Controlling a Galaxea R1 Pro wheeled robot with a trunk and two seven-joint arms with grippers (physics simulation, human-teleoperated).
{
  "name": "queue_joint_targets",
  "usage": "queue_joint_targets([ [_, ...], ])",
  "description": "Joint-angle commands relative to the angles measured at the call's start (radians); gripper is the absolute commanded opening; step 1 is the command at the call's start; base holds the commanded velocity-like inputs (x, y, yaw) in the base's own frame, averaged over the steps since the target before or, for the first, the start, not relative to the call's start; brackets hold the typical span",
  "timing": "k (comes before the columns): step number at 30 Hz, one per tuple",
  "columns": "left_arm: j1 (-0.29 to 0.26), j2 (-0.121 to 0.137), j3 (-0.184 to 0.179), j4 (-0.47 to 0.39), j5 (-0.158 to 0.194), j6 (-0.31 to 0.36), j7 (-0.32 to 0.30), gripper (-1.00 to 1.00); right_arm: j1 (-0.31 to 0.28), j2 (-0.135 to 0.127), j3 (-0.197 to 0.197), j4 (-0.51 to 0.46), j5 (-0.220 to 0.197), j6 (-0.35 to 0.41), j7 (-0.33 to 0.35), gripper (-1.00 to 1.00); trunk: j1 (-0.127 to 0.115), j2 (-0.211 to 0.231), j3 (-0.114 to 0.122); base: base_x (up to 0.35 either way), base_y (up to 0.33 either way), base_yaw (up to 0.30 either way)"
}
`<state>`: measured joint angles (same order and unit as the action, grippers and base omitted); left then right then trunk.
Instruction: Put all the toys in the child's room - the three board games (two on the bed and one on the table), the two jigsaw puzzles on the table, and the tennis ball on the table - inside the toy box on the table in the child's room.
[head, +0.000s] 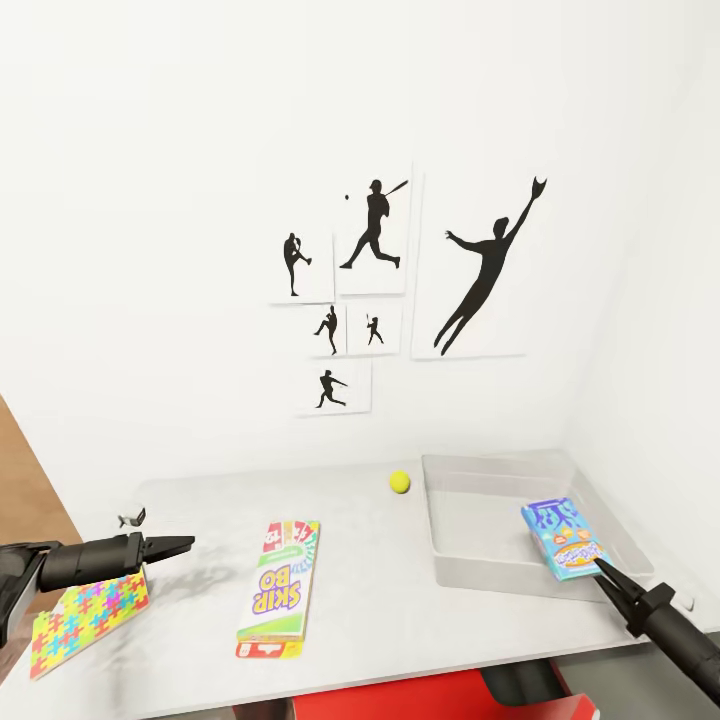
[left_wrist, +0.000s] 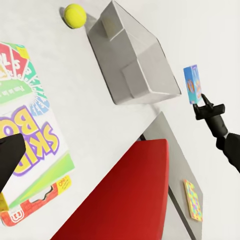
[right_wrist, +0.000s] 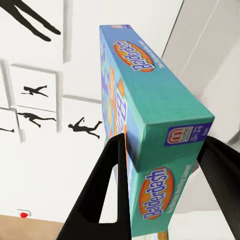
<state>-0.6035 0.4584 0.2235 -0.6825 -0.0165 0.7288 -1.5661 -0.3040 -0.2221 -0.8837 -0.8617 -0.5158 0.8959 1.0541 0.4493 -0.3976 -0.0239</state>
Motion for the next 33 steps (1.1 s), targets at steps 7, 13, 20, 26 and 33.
queue_joint_targets([
  [7,-0.001,0.000,0.000,0.000,-0.002,0.011,-0.005,1.00,-0.010,0.000,-0.001,0.001,0.004,0.005,0.001,-1.00,0.001,-0.002,-0.002,0.000,0.000,0.000],
  [13,-0.001,0.001,0.001,0.000,-0.002,0.011,-0.005,1.00,-0.033,-0.001,0.001,0.002,0.009,0.006,0.001,-1.00,0.001,-0.002,-0.002,0.000,0.000,0.000],
  [20,-0.001,0.002,0.001,0.000,-0.002,0.011,-0.005,1.00,-0.066,-0.002,0.002,0.002,0.002,0.012,-0.069,-1.00,0.001,-0.002,-0.002,0.000,0.000,0.000],
  [26,-0.001,0.002,0.001,0.000,-0.002,0.011,-0.005,1.00,-0.096,-0.003,0.002,0.000,0.000,0.057,-0.094,-1.00,0.001,-0.002,-0.002,0.000,0.000,0.000],
  [33,-0.001,0.001,0.001,0.000,-0.002,0.006,-0.005,1.00,-0.153,-0.003,0.003,0.000,0.010,0.080,-0.130,-1.00,0.001,-0.002,-0.002,0.000,0.000,0.000],
])
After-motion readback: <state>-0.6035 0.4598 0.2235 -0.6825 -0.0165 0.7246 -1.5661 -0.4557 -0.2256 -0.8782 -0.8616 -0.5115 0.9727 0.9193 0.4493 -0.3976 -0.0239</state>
